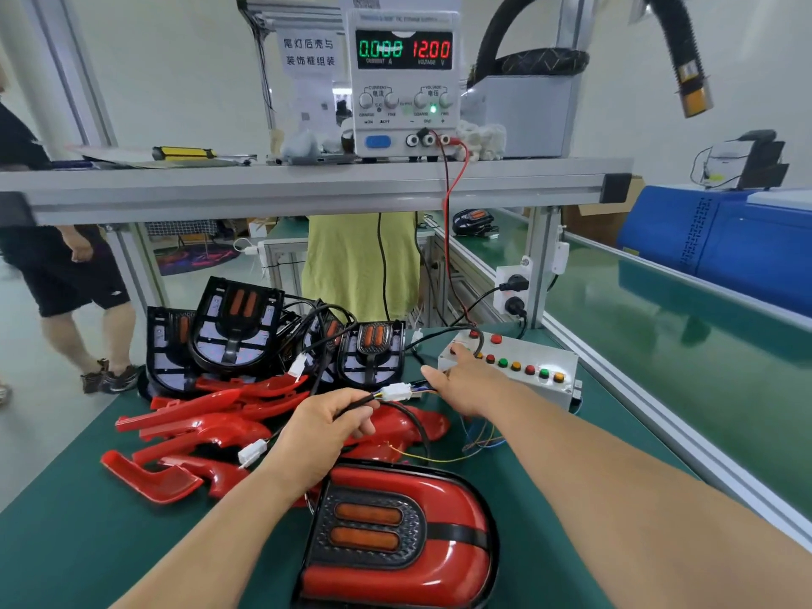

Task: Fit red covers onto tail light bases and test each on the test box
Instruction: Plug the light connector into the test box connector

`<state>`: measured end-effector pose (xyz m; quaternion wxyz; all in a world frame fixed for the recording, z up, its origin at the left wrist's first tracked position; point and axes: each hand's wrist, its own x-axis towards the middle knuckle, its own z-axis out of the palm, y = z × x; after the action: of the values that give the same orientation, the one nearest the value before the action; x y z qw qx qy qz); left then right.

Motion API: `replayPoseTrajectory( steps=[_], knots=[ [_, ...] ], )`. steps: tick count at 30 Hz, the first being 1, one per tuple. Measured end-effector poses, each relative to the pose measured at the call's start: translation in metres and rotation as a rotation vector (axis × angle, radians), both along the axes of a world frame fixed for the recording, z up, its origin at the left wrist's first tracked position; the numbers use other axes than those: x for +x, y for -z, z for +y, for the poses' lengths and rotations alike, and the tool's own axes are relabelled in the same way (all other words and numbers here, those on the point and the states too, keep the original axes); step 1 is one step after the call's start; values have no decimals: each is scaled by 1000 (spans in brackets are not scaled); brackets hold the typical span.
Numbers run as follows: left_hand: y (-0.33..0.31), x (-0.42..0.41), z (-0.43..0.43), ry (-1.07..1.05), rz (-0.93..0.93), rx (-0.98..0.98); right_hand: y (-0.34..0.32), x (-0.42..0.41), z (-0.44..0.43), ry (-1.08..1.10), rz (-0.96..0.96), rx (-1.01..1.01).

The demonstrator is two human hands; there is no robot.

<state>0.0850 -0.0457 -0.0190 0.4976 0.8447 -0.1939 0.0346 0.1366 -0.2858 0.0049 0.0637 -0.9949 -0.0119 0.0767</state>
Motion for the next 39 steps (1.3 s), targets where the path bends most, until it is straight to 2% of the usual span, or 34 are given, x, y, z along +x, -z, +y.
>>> replayPoseTrajectory(
  steps=[9,15,29,39],
  knots=[
    [2,5,-4,-5,13,-12,2,1,-5,-31,29,-81],
    [4,4,-5,-9,12,-15,5,2,-5,12,44,-35],
    [5,1,-4,-18,2,-32,12,13,-1,-140,45,-297],
    [9,1,-6,-26,8,-72,8,8,5,-132,53,-276]
  ],
)
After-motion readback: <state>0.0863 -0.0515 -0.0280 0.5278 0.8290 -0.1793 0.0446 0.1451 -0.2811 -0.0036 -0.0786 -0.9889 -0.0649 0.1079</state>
